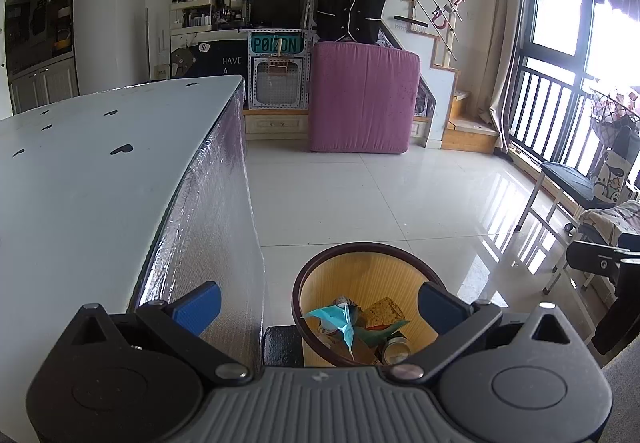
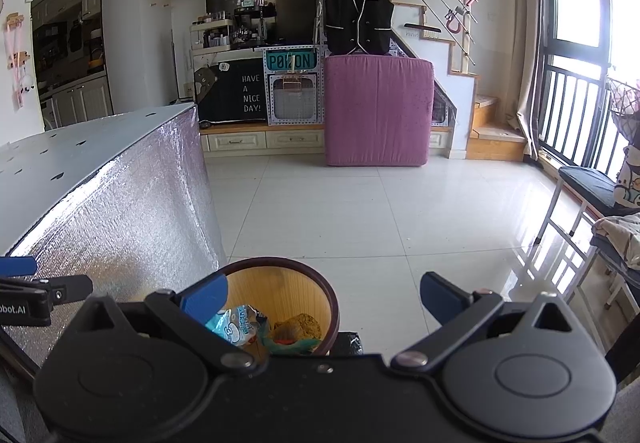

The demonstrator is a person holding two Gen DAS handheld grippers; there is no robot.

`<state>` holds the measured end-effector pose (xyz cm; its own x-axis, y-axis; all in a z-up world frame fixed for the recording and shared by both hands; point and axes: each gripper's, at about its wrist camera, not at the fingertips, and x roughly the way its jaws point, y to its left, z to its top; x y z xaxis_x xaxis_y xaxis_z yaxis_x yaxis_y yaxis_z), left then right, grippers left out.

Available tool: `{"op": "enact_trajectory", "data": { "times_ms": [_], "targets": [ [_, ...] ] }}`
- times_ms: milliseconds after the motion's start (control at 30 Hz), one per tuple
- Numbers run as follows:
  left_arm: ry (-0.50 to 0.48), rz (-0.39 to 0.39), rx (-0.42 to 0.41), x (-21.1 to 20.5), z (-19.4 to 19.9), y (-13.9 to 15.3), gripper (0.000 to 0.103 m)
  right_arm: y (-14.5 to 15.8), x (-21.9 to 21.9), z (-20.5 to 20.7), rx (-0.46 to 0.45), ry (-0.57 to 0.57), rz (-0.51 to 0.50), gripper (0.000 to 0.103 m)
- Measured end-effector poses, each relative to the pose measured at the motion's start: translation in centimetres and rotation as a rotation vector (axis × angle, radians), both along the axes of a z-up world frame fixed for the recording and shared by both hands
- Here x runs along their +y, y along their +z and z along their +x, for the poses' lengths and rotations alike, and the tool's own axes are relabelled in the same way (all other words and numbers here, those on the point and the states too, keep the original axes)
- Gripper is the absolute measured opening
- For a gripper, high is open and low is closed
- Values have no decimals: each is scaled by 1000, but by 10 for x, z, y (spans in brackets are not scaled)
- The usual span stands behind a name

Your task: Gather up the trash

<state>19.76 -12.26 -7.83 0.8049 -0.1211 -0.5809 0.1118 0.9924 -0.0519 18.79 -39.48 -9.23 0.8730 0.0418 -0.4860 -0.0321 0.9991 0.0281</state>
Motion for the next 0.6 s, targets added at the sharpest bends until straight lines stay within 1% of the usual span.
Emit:
{"op": "enact_trajectory", "data": {
  "times_ms": [600],
  "targets": [
    [3, -1, 2, -1, 1, 0, 103, -2, 1, 0, 0, 0, -1, 103]
  ]
}}
